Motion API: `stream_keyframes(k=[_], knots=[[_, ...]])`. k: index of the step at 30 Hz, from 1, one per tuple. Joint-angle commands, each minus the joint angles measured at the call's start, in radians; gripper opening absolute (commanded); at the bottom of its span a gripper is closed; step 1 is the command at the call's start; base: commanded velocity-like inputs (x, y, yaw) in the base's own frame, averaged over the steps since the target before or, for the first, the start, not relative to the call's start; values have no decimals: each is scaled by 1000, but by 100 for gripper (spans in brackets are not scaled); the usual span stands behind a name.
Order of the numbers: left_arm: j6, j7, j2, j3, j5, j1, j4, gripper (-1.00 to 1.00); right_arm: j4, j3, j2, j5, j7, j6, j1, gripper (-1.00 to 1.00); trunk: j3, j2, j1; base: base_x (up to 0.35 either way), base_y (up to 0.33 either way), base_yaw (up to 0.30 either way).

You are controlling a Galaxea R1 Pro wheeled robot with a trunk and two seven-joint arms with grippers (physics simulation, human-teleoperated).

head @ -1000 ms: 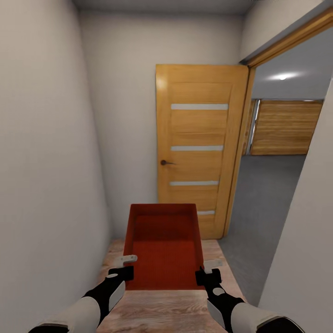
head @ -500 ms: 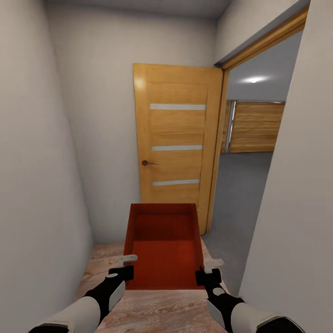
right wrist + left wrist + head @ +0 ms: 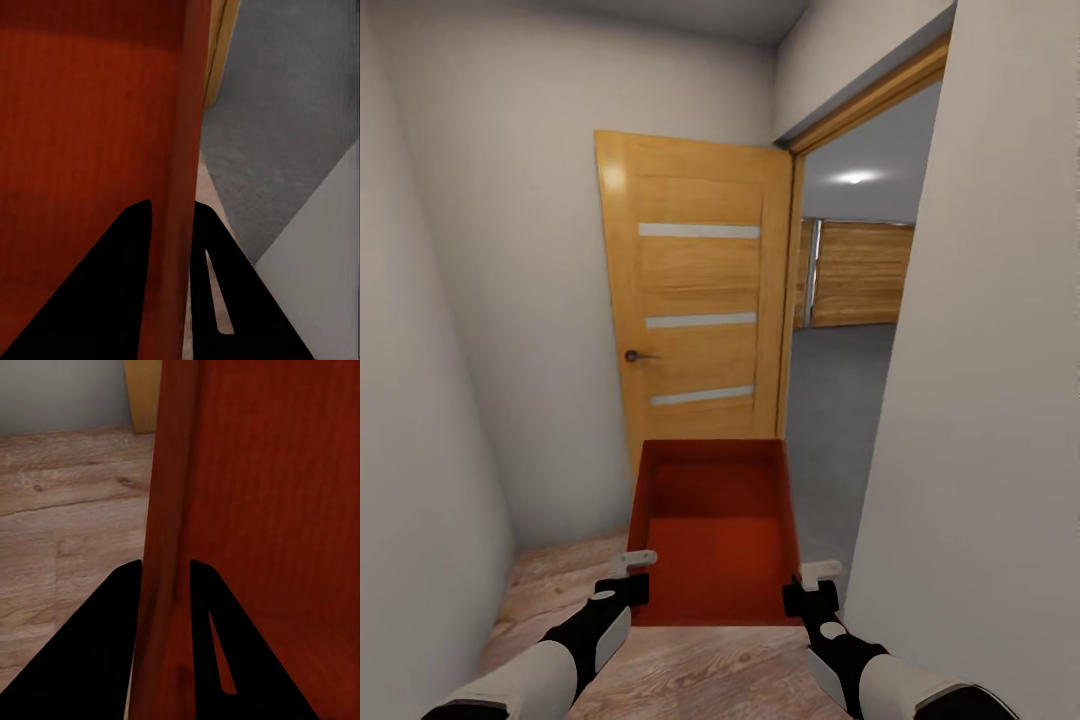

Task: Move the two storage containers from the living room to the garage. In the garage, place one container on the floor and stack the other container on top of it (either order is fine).

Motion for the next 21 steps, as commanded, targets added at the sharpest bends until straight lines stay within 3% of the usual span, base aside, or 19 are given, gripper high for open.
stream_keyframes(k=[1, 21], knots=[[2, 27, 48, 15, 8, 0, 2, -100, -2, -12, 1, -7, -3, -6, -2, -100, -2, -1, 1, 200, 197, -276], [3, 27, 48, 15, 10, 0, 7, -100, -2, -12, 1, -6, -3, -7, -2, -100, -2, -1, 1, 226, 226, -276]])
